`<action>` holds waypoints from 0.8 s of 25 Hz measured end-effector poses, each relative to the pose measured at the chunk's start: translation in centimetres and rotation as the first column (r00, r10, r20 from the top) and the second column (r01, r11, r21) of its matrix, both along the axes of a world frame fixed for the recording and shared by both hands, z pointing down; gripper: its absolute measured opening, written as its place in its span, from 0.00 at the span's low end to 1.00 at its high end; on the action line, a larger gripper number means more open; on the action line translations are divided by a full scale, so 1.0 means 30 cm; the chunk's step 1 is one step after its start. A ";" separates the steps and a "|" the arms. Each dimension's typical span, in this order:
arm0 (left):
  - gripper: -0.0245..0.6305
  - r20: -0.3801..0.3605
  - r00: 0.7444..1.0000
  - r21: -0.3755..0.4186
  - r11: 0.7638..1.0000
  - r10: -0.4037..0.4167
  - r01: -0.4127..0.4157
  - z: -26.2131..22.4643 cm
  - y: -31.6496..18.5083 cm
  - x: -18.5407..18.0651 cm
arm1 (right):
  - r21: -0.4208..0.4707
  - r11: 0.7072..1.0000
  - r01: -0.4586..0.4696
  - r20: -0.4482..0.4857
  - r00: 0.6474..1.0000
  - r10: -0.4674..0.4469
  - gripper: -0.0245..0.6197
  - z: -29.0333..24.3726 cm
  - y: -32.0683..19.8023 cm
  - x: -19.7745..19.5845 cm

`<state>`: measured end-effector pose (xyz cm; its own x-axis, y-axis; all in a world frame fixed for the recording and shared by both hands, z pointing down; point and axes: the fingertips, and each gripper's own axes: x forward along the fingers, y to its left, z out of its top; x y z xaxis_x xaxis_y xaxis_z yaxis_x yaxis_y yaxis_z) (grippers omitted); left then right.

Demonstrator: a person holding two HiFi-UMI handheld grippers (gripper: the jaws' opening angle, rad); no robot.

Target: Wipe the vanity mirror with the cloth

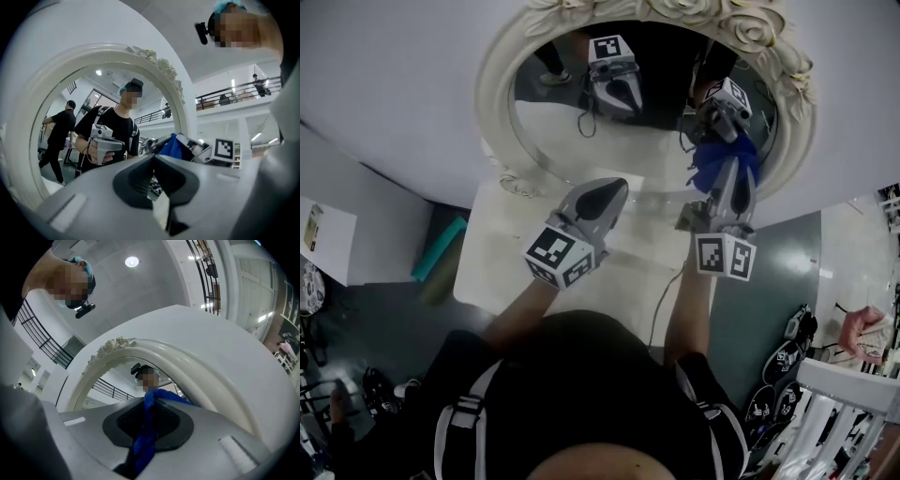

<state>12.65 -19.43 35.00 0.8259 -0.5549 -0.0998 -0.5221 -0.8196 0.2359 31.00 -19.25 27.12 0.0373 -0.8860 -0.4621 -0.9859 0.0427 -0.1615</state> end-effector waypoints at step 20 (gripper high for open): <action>0.05 -0.059 0.997 -0.005 0.999 -0.042 0.042 -0.004 0.068 -0.052 | 0.000 0.999 -0.039 -0.078 0.996 0.039 0.10 -0.119 0.019 -0.019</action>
